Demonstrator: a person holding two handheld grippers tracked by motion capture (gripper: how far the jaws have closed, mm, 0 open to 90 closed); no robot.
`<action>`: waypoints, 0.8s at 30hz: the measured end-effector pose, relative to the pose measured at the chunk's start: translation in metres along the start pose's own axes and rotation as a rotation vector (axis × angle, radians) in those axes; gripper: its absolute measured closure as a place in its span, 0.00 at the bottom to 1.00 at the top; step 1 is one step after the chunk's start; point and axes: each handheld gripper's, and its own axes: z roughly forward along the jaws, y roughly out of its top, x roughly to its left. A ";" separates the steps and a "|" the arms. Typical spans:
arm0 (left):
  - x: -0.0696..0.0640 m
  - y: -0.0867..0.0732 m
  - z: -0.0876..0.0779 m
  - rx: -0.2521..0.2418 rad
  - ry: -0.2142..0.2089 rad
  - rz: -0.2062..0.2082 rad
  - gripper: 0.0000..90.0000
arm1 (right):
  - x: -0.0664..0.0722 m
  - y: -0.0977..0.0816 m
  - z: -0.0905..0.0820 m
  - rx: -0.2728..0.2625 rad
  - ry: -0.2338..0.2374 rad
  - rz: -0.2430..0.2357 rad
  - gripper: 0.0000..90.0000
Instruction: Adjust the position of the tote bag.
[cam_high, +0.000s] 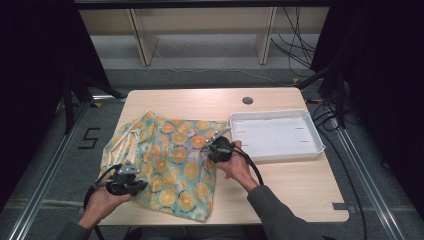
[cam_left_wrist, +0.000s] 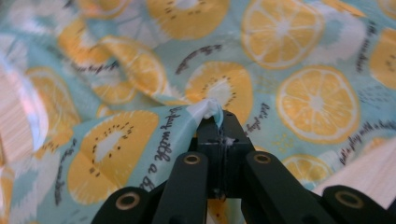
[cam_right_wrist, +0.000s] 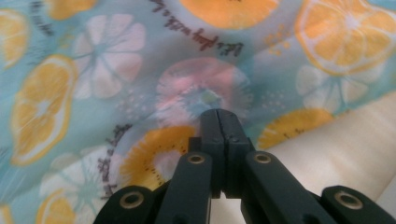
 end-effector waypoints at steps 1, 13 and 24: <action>-0.002 0.002 0.000 0.007 -0.007 0.015 0.99 | -0.002 0.004 0.003 0.005 -0.006 -0.005 1.00; -0.034 0.028 0.018 -0.028 -0.061 0.071 0.98 | -0.014 0.033 0.002 -0.014 -0.035 -0.015 0.98; -0.061 0.034 0.020 -0.018 -0.106 0.106 0.98 | 0.008 -0.016 -0.053 -0.015 0.028 -0.005 0.68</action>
